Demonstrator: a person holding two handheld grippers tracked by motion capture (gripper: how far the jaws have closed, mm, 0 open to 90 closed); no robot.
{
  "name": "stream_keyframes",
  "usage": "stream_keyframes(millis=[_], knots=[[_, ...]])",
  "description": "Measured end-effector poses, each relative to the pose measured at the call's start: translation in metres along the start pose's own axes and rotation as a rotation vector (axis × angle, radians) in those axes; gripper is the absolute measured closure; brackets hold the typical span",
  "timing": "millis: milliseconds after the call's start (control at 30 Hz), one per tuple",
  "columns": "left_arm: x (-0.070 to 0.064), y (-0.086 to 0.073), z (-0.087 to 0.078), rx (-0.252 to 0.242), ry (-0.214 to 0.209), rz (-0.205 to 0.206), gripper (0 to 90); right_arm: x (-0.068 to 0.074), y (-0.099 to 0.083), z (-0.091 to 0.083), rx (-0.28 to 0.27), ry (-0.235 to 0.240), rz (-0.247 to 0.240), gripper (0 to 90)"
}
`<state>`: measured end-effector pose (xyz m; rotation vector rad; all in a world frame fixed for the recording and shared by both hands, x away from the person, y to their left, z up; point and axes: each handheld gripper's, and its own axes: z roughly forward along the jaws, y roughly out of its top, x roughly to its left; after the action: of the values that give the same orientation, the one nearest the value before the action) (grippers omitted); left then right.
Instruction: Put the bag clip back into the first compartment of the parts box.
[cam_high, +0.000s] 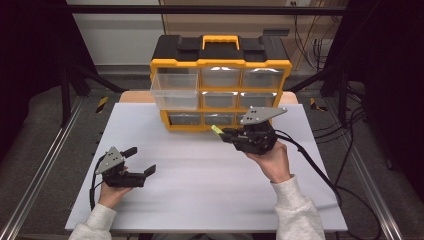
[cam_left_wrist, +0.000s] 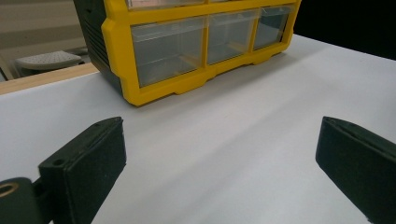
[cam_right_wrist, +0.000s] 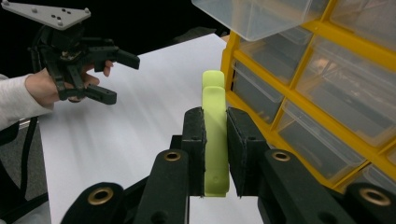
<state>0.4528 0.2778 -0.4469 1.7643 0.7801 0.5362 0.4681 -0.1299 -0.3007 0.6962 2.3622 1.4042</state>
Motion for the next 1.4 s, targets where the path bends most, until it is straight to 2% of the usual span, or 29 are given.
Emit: stream_keyframes(millis=[833, 1400], knots=[[-0.001, 0.0, 0.001, 0.001, -0.004, 0.001, 1.6, 0.003, 0.047, -0.015, -0.071, -0.011, -0.033, 78.0], [-0.001, 0.0, 0.001, 0.006, -0.005, 0.006, 1.6, -0.002, 0.073, -0.019, -0.117, -0.034, -0.026, 78.0]])
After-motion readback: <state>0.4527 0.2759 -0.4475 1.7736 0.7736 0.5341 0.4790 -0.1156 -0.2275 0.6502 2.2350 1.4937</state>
